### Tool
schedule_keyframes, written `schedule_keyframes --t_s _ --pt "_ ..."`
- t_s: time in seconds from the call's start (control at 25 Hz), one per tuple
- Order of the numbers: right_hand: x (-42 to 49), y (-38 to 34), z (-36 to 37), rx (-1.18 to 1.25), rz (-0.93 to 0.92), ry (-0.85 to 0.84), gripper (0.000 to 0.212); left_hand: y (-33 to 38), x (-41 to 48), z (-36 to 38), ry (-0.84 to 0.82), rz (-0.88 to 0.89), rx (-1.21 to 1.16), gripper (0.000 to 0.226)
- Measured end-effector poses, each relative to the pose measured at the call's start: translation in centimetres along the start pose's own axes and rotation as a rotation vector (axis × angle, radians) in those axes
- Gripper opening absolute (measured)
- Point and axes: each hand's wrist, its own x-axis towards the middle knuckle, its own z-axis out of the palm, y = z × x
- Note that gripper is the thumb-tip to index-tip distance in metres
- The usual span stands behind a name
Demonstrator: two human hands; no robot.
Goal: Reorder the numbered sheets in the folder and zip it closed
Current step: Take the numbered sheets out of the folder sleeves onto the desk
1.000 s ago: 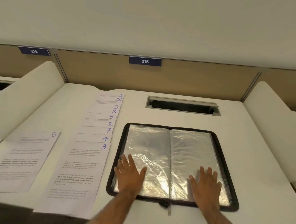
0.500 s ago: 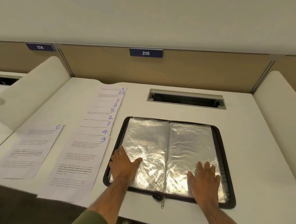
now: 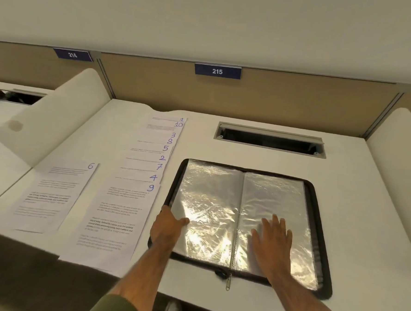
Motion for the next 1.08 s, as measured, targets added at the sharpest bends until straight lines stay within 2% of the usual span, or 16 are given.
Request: schedule_keyframes --t_s 0.12,0.2,0.28,0.4,0.6,0.68,0.84,1.08 --pt "2.2 -3.7 -0.3 0.025 -0.069 -0.024 0.042 -1.2 0.1 -0.6 -0.039 0.04 -0.081 0.04" --pt "4.0 -7.1 -0.3 0.052 -0.101 -0.075 0.058 -1.8 0.1 -1.0 -0.07 0.075 -0.136 0.029" --pt "5.7 -10.8 -0.1 0.075 -0.129 -0.1 0.069 -1.9 0.0 -1.6 -0.088 0.102 -0.179 0.026" --pt "7.4 -16.5 -0.2 0.121 -0.12 -0.161 0.063 -1.9 -0.3 -2.4 -0.073 0.17 -0.183 0.02" --pt "9.7 -24.7 -0.8 0.061 0.017 -0.278 0.076 -2.4 -1.4 -4.5 -0.018 0.349 -0.053 0.02" --pt "10.8 -26.4 -0.8 -0.001 0.094 -0.331 0.071 -2.1 -1.8 -5.2 -0.025 0.405 -0.031 0.018" --pt "12.3 -26.7 -1.7 -0.048 0.203 -0.281 0.04 -0.2 -3.0 -5.6 -0.065 0.522 -0.077 0.016" --pt "12.8 -19.6 -7.5 0.0 0.341 -0.011 0.027 3.7 -5.5 -3.9 -0.218 0.861 -0.247 0.035"
